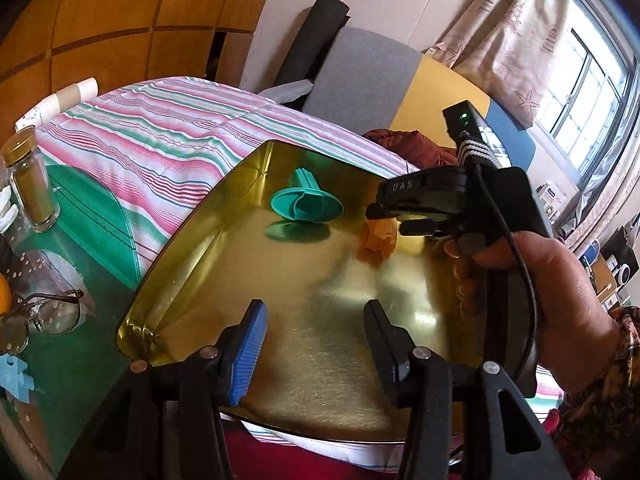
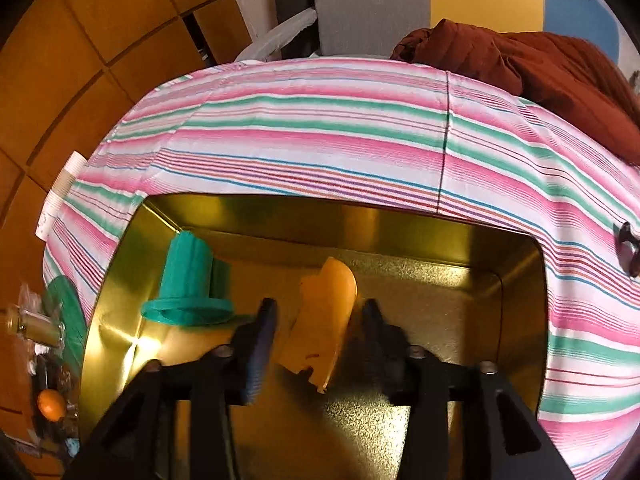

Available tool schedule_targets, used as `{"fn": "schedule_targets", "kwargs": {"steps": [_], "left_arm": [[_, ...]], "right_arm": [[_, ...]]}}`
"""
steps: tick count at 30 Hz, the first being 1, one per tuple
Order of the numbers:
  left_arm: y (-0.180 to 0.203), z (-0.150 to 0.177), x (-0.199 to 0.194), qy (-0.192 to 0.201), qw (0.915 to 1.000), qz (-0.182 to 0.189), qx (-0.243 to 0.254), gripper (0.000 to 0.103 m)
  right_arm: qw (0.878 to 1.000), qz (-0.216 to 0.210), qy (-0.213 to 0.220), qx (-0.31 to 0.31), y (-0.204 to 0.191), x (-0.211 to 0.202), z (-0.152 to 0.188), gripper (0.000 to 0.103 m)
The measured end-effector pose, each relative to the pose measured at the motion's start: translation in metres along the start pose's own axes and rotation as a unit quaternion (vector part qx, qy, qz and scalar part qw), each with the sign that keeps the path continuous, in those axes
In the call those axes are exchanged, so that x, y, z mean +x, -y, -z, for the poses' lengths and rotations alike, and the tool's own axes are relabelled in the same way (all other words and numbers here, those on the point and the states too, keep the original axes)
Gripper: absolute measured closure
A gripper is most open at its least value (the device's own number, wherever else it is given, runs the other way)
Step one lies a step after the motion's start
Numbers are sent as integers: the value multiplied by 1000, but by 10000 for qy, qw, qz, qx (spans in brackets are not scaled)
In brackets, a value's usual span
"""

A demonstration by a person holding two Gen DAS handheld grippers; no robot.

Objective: Organize rigid objects
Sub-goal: 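Lower the orange piece into the gold tray and open the right tool, then move both tools back toward the remaining toys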

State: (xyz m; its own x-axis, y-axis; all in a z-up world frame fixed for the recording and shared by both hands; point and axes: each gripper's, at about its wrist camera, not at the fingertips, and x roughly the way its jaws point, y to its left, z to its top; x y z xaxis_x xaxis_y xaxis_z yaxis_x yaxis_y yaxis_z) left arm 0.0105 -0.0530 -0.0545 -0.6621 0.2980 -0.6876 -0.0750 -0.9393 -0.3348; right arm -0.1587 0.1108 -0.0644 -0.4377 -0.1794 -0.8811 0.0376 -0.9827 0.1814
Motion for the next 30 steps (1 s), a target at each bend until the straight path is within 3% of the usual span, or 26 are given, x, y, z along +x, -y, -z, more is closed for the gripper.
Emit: {"fn": "schedule_targets", "kwargs": {"steps": [10, 20, 26, 30], "left_arm": [[4, 2, 2, -19, 9999, 31, 117, 52], [7, 3, 4, -55, 9997, -65, 219, 52], [20, 8, 2, -46, 9990, 20, 454, 52], [34, 15, 2, -77, 9978, 79, 654, 52]], "right_arm": [[9999, -125, 55, -81, 3, -23, 23, 35], [9972, -156, 373, -623, -2, -63, 46, 31], [9931, 332, 794, -796, 15, -97, 61, 30], [9914, 631, 956, -626, 46, -116, 66, 29]]}}
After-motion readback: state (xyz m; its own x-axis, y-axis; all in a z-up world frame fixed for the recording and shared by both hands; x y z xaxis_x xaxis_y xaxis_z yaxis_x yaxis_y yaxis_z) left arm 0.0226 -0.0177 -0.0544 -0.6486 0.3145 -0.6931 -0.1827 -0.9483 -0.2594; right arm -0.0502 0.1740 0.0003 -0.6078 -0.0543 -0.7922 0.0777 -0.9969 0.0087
